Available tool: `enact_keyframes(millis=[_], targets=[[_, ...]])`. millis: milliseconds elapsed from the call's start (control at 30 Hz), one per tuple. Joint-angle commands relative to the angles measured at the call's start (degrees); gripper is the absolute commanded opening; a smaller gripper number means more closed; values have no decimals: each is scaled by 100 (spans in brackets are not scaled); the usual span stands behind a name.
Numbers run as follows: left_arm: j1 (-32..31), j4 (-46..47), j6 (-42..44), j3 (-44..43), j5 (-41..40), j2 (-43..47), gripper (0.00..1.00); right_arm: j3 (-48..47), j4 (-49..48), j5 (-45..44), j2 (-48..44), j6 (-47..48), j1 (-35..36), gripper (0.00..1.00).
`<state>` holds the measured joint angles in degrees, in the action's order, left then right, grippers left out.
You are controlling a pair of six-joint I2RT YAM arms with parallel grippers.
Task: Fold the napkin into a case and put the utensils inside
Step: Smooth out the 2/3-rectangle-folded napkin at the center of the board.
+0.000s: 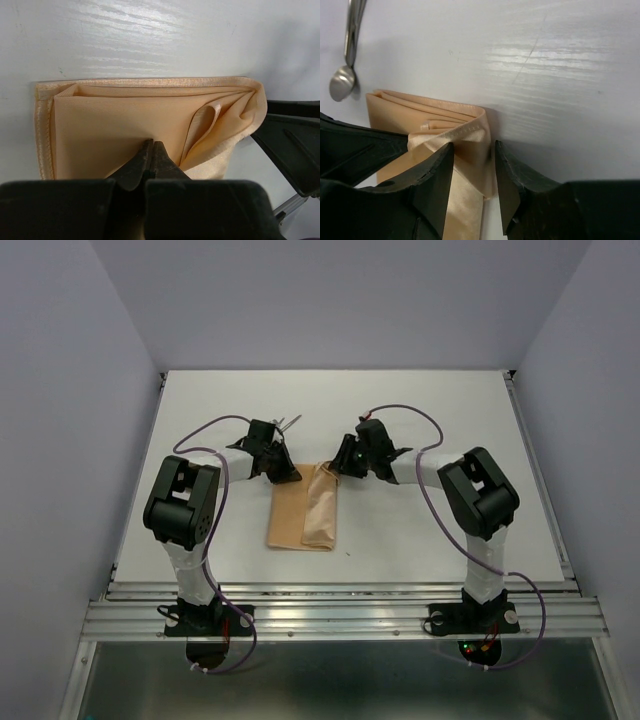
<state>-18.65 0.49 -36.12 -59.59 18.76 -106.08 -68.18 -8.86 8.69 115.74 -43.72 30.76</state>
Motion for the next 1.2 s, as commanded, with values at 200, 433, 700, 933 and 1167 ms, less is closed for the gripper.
enact_keyframes(millis=[200, 433, 700, 933, 1167], targets=[[11, -260, 158, 18, -286, -229, 0, -450, 1246, -1484, -395, 971, 378, 44], [11, -251, 193, 27, -251, -220, 0, -766, 1440, -1713, -316, 1121, 641, 45], [11, -251, 254, 9, -180, -246, 0, -1232, 1572, -1730, -122, 1120, 817, 46], [11, -243, 281, -9, -119, -264, 0, -1505, 1616, -1634, 202, 1094, 870, 41], [2, -216, 307, -8, -83, -308, 0, -1786, 1607, -1414, 501, 1033, 923, 33]])
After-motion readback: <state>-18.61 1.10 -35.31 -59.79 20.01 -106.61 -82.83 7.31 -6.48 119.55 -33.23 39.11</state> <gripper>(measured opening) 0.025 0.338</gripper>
